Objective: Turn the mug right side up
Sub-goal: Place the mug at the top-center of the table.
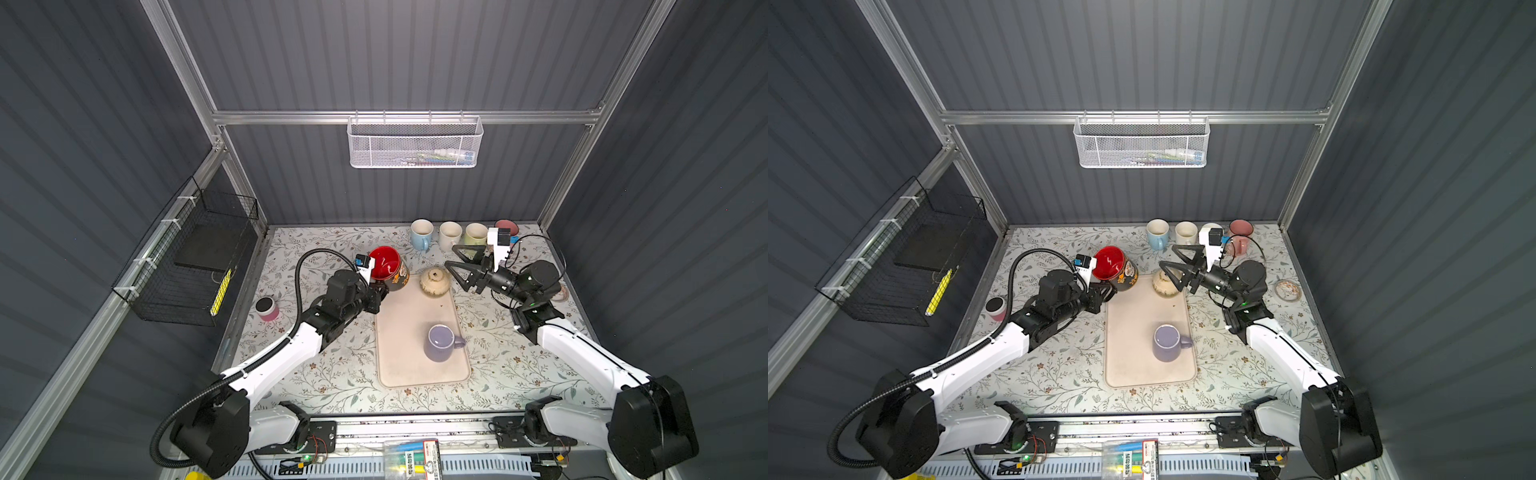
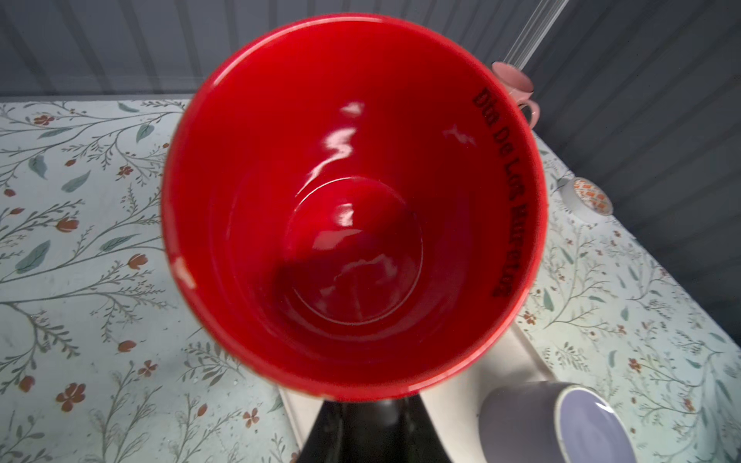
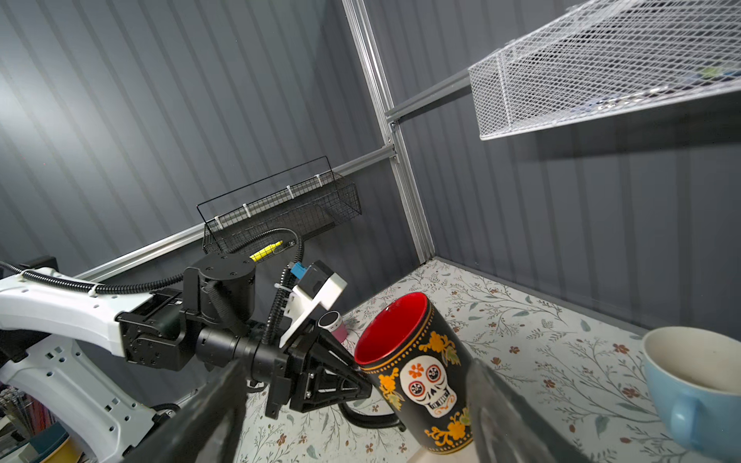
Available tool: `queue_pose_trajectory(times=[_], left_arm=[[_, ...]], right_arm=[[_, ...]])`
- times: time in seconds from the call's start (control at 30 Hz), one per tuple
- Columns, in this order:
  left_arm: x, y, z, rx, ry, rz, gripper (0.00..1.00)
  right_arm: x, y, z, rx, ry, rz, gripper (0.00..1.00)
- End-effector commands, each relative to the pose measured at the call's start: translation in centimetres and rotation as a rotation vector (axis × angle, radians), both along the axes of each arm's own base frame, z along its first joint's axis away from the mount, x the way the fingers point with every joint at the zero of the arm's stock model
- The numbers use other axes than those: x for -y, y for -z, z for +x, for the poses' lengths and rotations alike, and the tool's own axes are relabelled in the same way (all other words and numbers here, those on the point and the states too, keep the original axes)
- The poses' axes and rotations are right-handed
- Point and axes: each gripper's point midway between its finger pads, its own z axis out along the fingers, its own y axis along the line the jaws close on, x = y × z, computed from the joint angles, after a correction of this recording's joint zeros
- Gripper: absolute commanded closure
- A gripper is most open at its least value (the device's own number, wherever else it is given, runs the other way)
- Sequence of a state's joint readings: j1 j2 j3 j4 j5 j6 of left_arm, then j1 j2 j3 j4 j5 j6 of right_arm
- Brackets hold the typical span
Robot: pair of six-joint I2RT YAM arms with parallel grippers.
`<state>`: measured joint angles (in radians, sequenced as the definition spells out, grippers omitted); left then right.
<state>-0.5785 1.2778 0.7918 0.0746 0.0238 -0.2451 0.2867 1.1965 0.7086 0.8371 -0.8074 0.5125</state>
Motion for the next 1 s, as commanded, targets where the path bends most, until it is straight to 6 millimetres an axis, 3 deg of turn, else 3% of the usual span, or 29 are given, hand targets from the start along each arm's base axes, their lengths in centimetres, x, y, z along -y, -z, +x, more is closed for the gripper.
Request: queue_pose_trajectory(times=[0.0,0.27,0.5,0.63,0.97], left_arm=[[0.1,-6.7,3.2,0.215,-0.053,-0.030,1.00],[0.3,-6.4,7.4,0.233,-0.099,0.075,1.00],[0.2,-4.8,11.9,0.200,-0.114,0.108,1.00],[0.3,-3.8,14.7,0.181,-0.124,0.123,1.00],[1.9,-2.5,21.0,0.190,-0.178,0.146,1.00]], right_arm=[[0.3,-0.2,-0.2,0.011,0.011,0.007,0.15],[0.5,0.5,-0.1,-0.030,0.022,0.031,0.15],[1.6,2.1,1.0,-0.127,0.138,-0.006,0.16],[2.3,2.0,1.0,-0.149,0.202,-0.023,0.18],[2.7,3.7,1.3,-0.220,0.325,-0.099,0.17]])
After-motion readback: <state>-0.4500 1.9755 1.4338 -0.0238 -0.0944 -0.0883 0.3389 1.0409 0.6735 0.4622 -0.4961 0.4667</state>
